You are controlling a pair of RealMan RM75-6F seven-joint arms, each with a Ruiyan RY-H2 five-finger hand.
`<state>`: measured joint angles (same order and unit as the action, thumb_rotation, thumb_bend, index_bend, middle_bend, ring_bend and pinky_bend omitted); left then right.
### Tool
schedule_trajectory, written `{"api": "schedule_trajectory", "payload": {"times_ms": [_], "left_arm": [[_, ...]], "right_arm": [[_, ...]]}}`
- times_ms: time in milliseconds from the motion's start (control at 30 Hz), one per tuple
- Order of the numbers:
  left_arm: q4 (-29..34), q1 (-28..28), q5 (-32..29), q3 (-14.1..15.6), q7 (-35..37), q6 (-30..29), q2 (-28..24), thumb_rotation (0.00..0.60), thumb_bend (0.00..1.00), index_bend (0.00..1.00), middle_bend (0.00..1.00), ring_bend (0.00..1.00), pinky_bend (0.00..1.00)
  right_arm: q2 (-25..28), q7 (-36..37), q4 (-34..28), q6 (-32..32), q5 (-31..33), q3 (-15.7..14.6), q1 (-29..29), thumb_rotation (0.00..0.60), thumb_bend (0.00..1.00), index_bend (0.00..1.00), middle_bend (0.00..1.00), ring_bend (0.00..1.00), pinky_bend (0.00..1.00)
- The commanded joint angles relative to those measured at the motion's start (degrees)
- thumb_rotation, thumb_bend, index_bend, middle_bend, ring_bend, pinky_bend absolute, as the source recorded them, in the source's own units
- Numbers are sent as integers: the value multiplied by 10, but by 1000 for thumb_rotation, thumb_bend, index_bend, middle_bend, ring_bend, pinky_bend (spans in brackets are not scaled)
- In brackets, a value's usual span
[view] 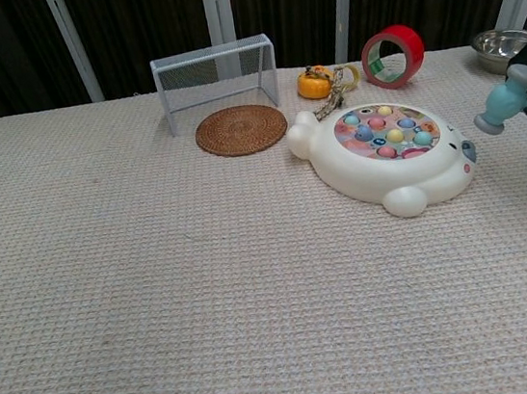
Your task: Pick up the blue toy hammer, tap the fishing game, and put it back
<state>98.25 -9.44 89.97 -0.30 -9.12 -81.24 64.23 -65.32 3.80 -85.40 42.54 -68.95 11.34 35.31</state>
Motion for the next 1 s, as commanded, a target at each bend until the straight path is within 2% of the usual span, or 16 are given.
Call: {"api": "schedule_trajectory", "payload": {"times_ms": [33, 300, 633, 1000], "left_arm": [[0, -1, -2, 0, -1, 2, 0, 600, 35, 0, 0, 0, 0], [-2, -1, -9, -1, 2, 4, 0, 600, 35, 0, 0, 0, 0], [-6, -3, -13, -2, 4, 10, 3, 600, 35, 0, 0, 0, 0], [-11, -6, -19, -4, 9, 15, 6, 600, 36, 0, 0, 0, 0]], "right_arm": [[12, -44, -11, -46, 40, 12, 44, 600, 704, 992, 805, 681, 596], [-8, -145, 15, -100, 144, -3, 121, 600, 713, 999, 810, 689, 597], [-18, -234, 15, -97, 246, -44, 178, 600, 713, 1000, 816, 693, 597], [-29, -283, 15, -84, 330, -75, 226, 600, 713, 1000, 815, 693, 597]]}}
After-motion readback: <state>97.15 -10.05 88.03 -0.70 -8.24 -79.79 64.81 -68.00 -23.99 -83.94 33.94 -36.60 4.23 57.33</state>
